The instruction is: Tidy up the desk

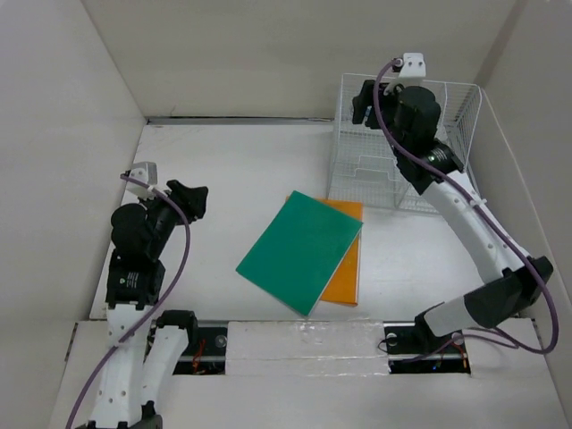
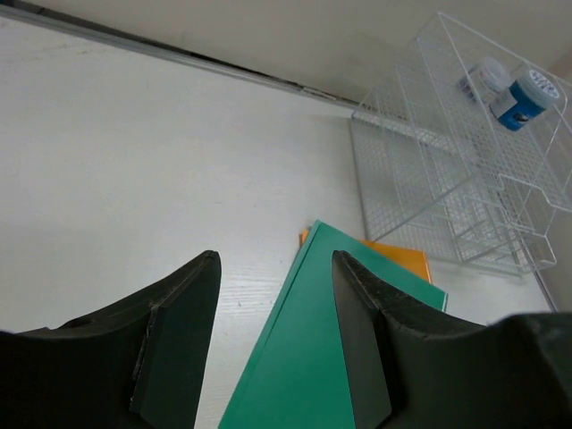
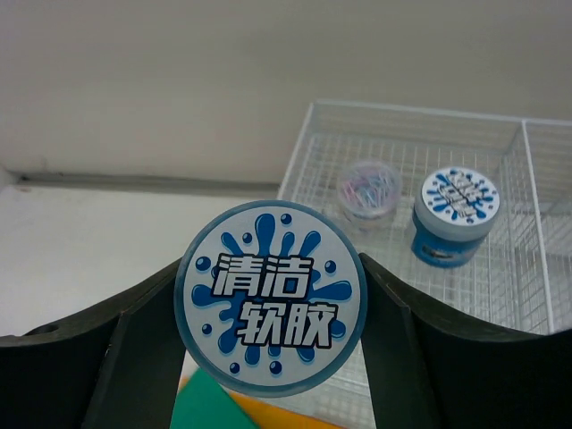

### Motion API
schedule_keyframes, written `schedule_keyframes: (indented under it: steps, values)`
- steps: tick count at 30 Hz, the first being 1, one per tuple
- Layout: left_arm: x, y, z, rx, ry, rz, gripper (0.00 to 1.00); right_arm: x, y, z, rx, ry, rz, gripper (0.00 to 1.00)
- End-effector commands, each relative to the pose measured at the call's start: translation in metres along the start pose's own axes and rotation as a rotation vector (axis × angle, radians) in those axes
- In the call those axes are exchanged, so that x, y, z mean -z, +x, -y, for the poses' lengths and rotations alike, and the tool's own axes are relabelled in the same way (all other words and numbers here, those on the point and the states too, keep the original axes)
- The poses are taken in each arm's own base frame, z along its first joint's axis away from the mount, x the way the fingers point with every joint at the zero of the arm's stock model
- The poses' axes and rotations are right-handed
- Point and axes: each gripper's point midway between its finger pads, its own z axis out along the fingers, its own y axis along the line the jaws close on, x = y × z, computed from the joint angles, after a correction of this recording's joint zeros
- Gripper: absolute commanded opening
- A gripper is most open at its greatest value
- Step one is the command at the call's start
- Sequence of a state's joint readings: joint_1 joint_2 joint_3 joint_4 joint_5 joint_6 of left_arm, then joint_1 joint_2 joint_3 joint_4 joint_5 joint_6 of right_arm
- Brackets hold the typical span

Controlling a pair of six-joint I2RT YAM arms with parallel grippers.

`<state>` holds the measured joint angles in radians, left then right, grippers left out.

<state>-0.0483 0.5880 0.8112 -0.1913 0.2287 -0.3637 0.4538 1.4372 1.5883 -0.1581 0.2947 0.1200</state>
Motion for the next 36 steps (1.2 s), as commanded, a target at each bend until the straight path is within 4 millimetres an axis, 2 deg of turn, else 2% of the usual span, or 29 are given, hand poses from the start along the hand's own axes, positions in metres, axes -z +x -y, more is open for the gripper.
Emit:
schedule_keyframes:
  steps: [1,3,4,5,9,10,11,12,13,14,15,16,17,18,20,21,23,24,25,26,27,28,30,31,32,33,34,35,36]
  values:
    - [-0.01,-0.001,0.01,-0.018,0.049,-0.031,0.49,-0.021,0.054,0.022,0.043,0.012,-0.191,0.41]
    - [-0.015,-0.001,0.012,-0.025,0.045,-0.061,0.49,-0.029,0.057,0.027,0.045,0.012,-0.209,0.4]
    - [-0.023,0.01,0.006,-0.021,0.026,-0.118,0.49,-0.035,0.067,0.033,0.048,0.023,-0.238,0.4]
    - [-0.025,0.014,0.008,-0.021,0.042,-0.143,0.49,-0.038,0.072,0.032,0.051,0.018,-0.247,0.4]
    - [-0.037,0.027,0.01,-0.019,0.059,-0.204,0.5,-0.042,0.078,0.035,0.048,0.016,-0.258,0.4]
    - [-0.045,0.037,0.01,-0.026,0.046,-0.25,0.51,-0.043,0.078,0.034,0.048,0.013,-0.26,0.4]
    - [-0.048,0.046,0.02,-0.059,0.04,-0.281,0.52,-0.048,0.084,0.038,0.051,0.021,-0.278,0.4]
    - [-0.051,0.044,0.029,-0.088,0.037,-0.291,0.53,-0.05,0.087,0.039,0.054,0.025,-0.285,0.4]
    - [-0.057,0.06,0.028,-0.116,0.0,-0.353,0.54,-0.052,0.089,0.039,0.055,0.026,-0.289,0.4]
    - [-0.057,0.068,0.041,-0.159,0.0,-0.367,0.55,-0.055,0.095,0.039,0.056,0.027,-0.298,0.4]
    - [-0.059,0.064,0.047,-0.179,-0.017,-0.354,0.56,-0.056,0.095,0.039,0.056,0.027,-0.298,0.41]
    - [-0.062,0.074,0.05,-0.196,-0.03,-0.385,0.58,-0.058,0.097,0.043,0.05,0.037,-0.297,0.41]
    - [-0.063,0.075,0.054,-0.207,-0.038,-0.385,0.58,-0.058,0.097,0.043,0.048,0.037,-0.296,0.42]
    - [-0.064,0.073,0.063,-0.205,-0.019,-0.387,0.58,-0.059,0.1,0.042,0.046,0.03,-0.301,0.51]
    - [-0.066,0.081,0.07,-0.173,0.008,-0.421,0.59,-0.059,0.103,0.04,0.041,0.019,-0.309,0.69]
    - [-0.065,0.089,0.068,-0.159,0.008,-0.436,0.59,-0.059,0.1,0.039,0.036,0.015,-0.304,0.78]
    - [-0.063,0.098,0.074,-0.083,0.039,-0.434,0.59,-0.057,0.091,0.036,0.029,0.005,-0.283,0.86]
    - [-0.059,0.12,0.063,-0.057,0.018,-0.463,0.59,-0.051,0.079,0.031,0.025,-0.008,-0.259,0.9]
    - [-0.058,0.116,0.068,0.024,0.033,-0.418,0.58,-0.049,0.071,0.03,0.019,-0.012,-0.244,0.92]
    - [-0.056,0.122,0.068,0.066,0.042,-0.408,0.58,-0.045,0.063,0.028,0.011,-0.02,-0.227,0.92]
    - [-0.056,0.141,0.06,0.129,0.033,-0.404,0.58,-0.042,0.056,0.026,0.005,-0.03,-0.213,0.94]
    - [-0.052,0.141,0.06,0.158,0.043,-0.382,0.58,-0.032,0.041,0.025,0.001,-0.038,-0.184,0.95]
    - [-0.054,0.152,0.046,0.171,-0.003,-0.366,0.58,-0.02,0.027,0.024,-0.015,-0.04,-0.157,0.94]
    - [-0.057,0.155,0.04,0.168,-0.032,-0.356,0.58,0.0,0.017,0.02,-0.031,-0.055,-0.135,0.94]
    - [-0.062,0.16,0.026,0.148,-0.097,-0.345,0.58,0.026,0.018,0.005,-0.086,-0.091,-0.117,0.89]
    - [-0.062,0.162,0.025,0.147,-0.1,-0.348,0.58,0.026,0.017,0.007,-0.086,-0.081,-0.114,0.84]
    - [-0.07,0.165,0.025,0.155,-0.102,-0.338,0.58,0.036,0.053,0.006,-0.129,-0.075,-0.15,0.7]
    - [-0.073,0.169,0.024,0.162,-0.103,-0.334,0.58,0.07,0.034,-0.003,-0.177,-0.108,-0.076,0.4]
    - [-0.076,0.177,0.021,0.171,-0.103,-0.335,0.58,0.083,0.049,-0.005,-0.211,-0.12,-0.08,0.3]
